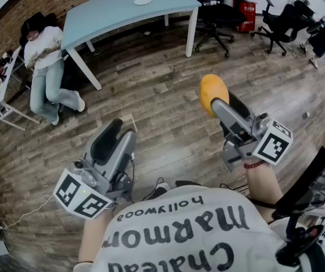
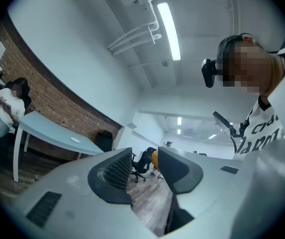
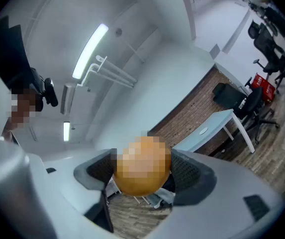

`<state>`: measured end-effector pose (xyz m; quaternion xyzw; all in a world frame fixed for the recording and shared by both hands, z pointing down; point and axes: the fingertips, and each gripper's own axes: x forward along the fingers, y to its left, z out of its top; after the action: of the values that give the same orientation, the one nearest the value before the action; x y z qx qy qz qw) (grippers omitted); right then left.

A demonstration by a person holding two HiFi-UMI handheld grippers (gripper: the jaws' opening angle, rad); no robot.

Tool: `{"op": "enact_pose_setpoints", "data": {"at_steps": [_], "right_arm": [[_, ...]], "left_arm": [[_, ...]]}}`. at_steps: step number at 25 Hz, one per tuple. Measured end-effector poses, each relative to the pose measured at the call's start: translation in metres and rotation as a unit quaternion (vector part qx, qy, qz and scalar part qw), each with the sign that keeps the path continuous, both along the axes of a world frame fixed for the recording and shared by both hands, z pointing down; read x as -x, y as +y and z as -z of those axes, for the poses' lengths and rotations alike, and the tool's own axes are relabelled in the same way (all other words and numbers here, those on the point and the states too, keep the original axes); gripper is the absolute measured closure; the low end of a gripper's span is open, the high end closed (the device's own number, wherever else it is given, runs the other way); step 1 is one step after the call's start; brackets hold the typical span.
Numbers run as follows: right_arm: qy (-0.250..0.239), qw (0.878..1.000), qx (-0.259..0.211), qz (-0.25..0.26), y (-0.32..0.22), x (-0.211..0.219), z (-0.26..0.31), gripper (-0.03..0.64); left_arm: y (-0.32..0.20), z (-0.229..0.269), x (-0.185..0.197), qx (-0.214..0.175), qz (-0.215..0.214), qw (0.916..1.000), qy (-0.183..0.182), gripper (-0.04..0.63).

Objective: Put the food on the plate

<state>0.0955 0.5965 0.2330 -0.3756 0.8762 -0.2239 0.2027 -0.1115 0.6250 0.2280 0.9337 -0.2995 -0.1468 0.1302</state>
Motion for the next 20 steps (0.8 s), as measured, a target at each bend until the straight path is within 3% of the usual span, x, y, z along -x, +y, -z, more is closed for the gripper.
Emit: {"op": "enact_pose_setpoints", "data": {"at_steps": [15, 20], "right_arm": [[0.001, 1.000, 0.012, -0.005, -0.013, 0.004, -0.013, 0.287], [0.003, 1.000, 0.012, -0.006, -0.020, 0.013, -0.012, 0.287]], "left_arm": [[-0.019, -0.011, 0.003, 0.012, -0.010, 0.9999, -0.001, 0.433], [-0.028, -0.016, 0.013, 0.011, 0.005, 0.9996, -0.026, 0.442]]}}
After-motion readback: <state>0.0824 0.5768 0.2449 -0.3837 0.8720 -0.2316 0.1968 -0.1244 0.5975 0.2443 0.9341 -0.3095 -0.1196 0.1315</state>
